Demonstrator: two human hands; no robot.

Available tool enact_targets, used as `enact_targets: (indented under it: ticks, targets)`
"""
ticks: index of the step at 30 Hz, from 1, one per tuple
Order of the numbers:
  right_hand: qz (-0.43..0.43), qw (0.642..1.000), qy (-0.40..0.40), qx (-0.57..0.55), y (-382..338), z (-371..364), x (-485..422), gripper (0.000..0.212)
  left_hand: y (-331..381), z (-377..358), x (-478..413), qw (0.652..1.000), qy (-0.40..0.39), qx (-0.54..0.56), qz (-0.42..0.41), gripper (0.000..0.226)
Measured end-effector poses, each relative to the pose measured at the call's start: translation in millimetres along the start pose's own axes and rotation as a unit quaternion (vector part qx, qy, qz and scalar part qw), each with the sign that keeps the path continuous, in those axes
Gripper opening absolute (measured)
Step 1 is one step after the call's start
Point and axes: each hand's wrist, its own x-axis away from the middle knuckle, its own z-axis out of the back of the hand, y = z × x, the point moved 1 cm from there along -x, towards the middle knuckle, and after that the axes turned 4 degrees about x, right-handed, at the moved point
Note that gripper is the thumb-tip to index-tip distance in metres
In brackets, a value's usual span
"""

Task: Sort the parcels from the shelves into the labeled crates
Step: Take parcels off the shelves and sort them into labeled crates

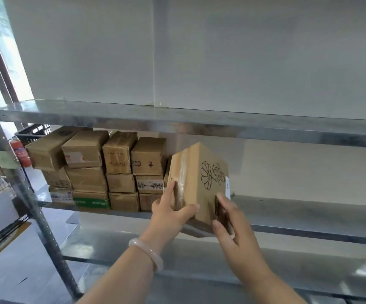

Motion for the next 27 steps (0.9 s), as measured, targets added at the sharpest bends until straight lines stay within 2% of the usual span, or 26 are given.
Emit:
enact_targets:
  ticks: [2,3,4,6,7,8,12,14,16,18,22,27]
  targets:
    - [-0.056,0.995,0.063,-0.059,5.1,13.2,-2.9,0.063,-4.7,3.6,13.3,0.996,-0.018,0.085,-0.011,0.109]
    - [-0.106,0.987,0.058,-0.102,7.7,18.4,-5.3,0.069,-7.1,5.0,20.1,0.992,-0.031,0.124,-0.017,0.107]
    - [-0.156,0.973,0.024,-0.168,11.0,21.0,-6.5,0.077,-9.7,5.4,27.1,0.987,-0.043,0.157,-0.018,0.104]
    - [-0.224,0.919,-0.074,-0.316,12.3,19.6,-5.7,0.082,-16.3,5.4,40.4,0.977,-0.058,0.205,-0.010,0.092]
    - [-0.242,0.898,-0.105,-0.352,9.9,17.9,-3.5,0.079,-20.0,6.4,46.3,0.974,-0.059,0.217,-0.004,0.087]
    - [-0.247,0.893,-0.124,-0.354,8.3,14.5,-0.4,0.077,-23.7,8.7,51.6,0.974,-0.055,0.218,-0.001,0.082]
    - [-0.178,0.933,-0.112,-0.294,-0.7,-8.2,9.9,0.082,-29.2,27.3,67.5,0.993,0.008,0.119,0.002,0.059]
    - [-0.117,0.963,-0.102,-0.220,-17.2,-21.7,12.7,0.085,-31.1,38.0,71.7,0.996,0.072,0.050,-0.020,0.045]
    - [-0.058,0.983,-0.106,-0.138,-34.9,-36.6,15.3,0.090,-33.7,49.8,76.0,0.992,0.116,0.041,-0.020,0.041]
    - [-0.022,0.989,-0.119,-0.079,-49.6,-50.0,16.1,0.090,-37.6,65.4,80.2,0.989,0.132,0.069,-0.016,0.040]
    - [0.018,0.987,-0.152,-0.037,-68.4,-76.0,14.2,0.092,-49.6,108.3,89.5,0.983,0.149,0.111,-0.003,0.042]
    - [0.098,0.981,-0.154,0.071,-108.5,-133.1,22.7,0.089,-60.3,168.4,105.5,0.972,0.180,0.147,0.019,0.042]
